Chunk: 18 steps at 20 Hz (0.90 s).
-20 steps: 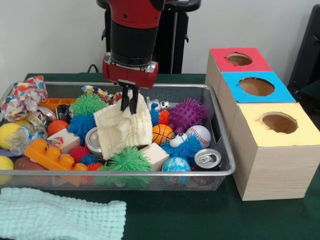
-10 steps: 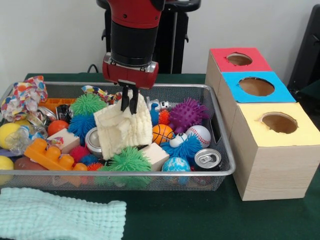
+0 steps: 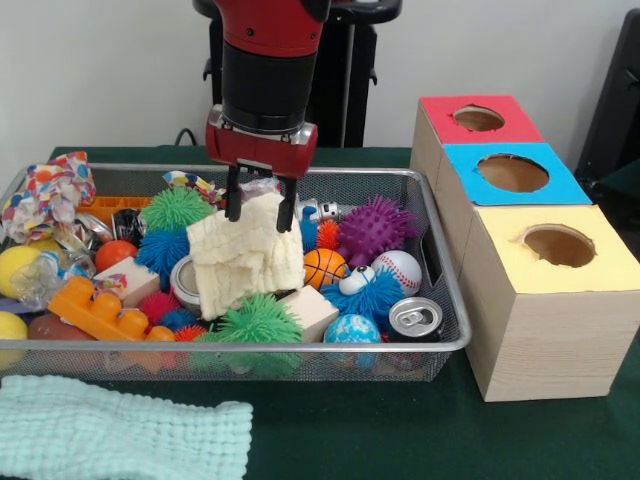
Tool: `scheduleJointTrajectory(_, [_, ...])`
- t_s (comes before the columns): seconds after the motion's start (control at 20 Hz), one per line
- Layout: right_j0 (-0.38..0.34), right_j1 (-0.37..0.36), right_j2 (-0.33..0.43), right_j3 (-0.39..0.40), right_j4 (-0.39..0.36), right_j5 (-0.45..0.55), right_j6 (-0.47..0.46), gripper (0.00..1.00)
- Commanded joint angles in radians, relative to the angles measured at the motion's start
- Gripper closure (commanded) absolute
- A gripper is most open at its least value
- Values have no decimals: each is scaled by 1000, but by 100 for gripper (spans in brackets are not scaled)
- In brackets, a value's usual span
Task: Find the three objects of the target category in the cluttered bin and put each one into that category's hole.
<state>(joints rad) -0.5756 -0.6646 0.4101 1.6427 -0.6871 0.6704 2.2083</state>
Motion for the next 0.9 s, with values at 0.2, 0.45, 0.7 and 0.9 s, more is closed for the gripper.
scheduleJointTrajectory(0.2, [12,21,15,-31,24,37,-69,0])
scheduleJointTrajectory(0.45, [7,32,28,-51,41,67,-91,0])
scheduleJointTrajectory(0.7, [59,-39,13,-36,47,66,-34,0])
scheduleJointTrajectory(0.9, [162,-124,-62,-16,79,161,83,0])
